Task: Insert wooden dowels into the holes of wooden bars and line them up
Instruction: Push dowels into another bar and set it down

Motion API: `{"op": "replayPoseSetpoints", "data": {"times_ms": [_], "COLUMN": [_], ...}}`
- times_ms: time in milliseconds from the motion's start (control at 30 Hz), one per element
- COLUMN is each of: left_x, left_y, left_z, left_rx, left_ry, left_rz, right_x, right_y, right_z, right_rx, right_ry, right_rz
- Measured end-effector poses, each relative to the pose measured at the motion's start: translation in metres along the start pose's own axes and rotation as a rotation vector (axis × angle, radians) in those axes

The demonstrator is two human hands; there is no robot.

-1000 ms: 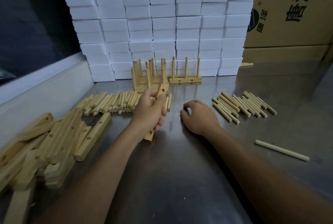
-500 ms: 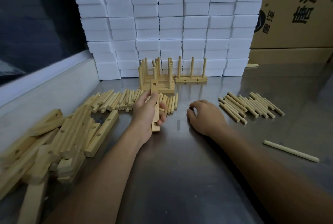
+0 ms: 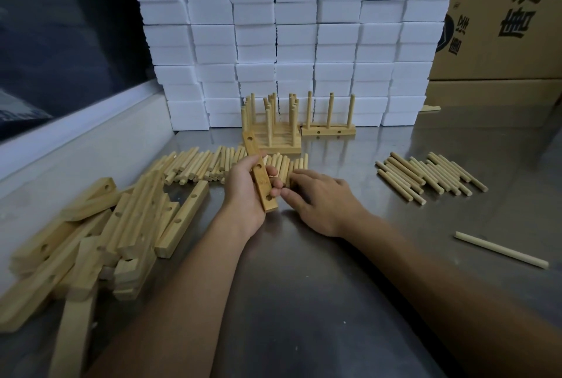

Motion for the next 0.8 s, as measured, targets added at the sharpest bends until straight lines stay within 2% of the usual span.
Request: {"op": "replayPoseSetpoints", "data": {"times_ms": [267,400,567,800], "left_x": [-0.001,-0.002,-0.003,-0.004], "left_y": [-0.001,0.0,0.0,0.001], "left_z": [0.002,0.002,0.003,0.004], "left_rx": [-0.004,-0.016,-0.034,-0.051], "left_ry": [-0.023,-0.05,-0.082,-0.128], "left_rz": [0.002,0.008,0.03,0.052], "right_x": [-0.001,0.004,0.008,0.005], "right_y": [0.008,0.008,0.008,0.009], "right_z": [-0.008,-0.014,-0.015,-0.017], "right_rx": [0.163,0.249,0.269,0.256], "right_ry": [-0.028,-0.122,-0.132,-0.103], "right_rz": [0.011,0.107,0.214,0.242]}}
Point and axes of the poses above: each hand's wrist, its own y-axis away from the middle knuckle, its own z-axis out of the palm, x = y × z, the point moved 2 cm from there along -y, towards the middle knuckle, and after that the axes turned 10 degrees about z, right-handed, at the moved point
